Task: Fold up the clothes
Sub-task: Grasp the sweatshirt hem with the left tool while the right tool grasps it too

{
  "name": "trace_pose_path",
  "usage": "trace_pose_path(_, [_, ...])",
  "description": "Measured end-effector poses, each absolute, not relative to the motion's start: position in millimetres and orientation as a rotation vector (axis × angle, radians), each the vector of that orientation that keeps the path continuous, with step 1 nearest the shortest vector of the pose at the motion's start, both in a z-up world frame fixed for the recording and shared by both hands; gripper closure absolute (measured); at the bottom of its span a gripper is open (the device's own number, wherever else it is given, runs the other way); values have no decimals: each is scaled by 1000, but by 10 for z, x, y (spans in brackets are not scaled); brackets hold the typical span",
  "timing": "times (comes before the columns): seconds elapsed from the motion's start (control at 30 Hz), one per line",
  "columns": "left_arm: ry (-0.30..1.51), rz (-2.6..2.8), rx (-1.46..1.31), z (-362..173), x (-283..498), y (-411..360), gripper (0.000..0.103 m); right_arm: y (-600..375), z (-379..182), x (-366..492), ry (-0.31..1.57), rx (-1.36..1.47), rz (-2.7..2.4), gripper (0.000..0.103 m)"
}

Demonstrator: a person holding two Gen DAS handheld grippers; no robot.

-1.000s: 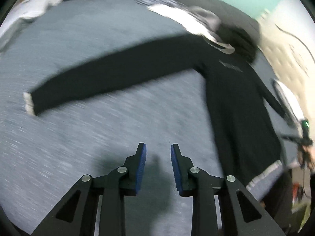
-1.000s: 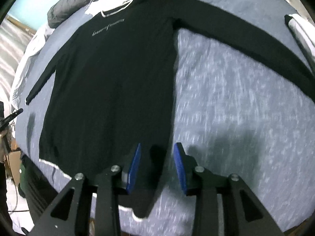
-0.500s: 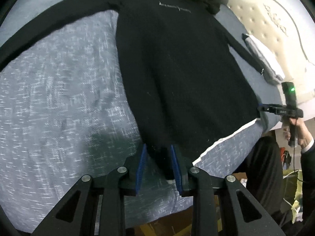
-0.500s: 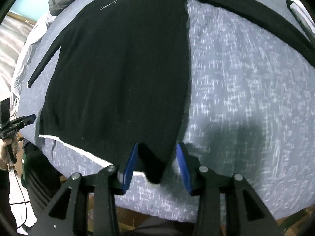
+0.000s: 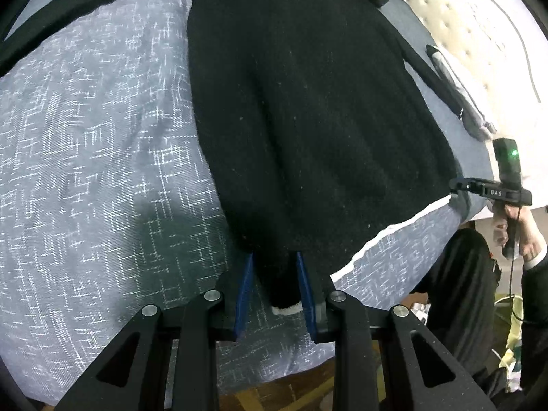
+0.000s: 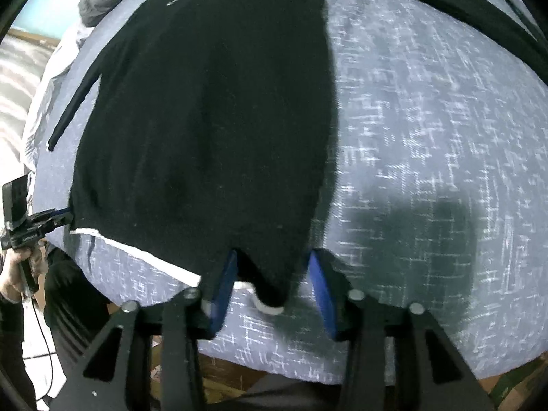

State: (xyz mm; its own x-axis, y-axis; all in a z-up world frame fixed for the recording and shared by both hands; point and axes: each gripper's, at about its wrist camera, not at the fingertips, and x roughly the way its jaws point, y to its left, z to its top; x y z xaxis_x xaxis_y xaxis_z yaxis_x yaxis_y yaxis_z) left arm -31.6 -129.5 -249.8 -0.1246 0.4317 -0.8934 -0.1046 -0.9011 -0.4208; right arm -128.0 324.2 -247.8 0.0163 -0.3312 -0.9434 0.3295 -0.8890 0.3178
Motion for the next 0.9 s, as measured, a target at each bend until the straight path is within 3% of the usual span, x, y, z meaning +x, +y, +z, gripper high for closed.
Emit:
trace_pose_path(0.07, [-334, 2083, -1791, -2489, -298, -1273, 90, 3204, -2455, -1258, 9, 1824, -1926, 95])
trace_pose_path(0.13, [-313, 2092, -1772, -2411, -281, -1262, 92, 3169, -2415, -1230, 25, 1801, -1928, 97])
trace_pose_path(0.53, [-167, 2144, -1719, -1887, -160, -1292, 96, 3273, -1736, -986, 132, 1652, -1966, 99])
trace_pose_path(0.9, [-182, 2113, -1803, -2231, -200, -1265, 96, 3343, -2198, -932, 100, 1740, -1942, 98])
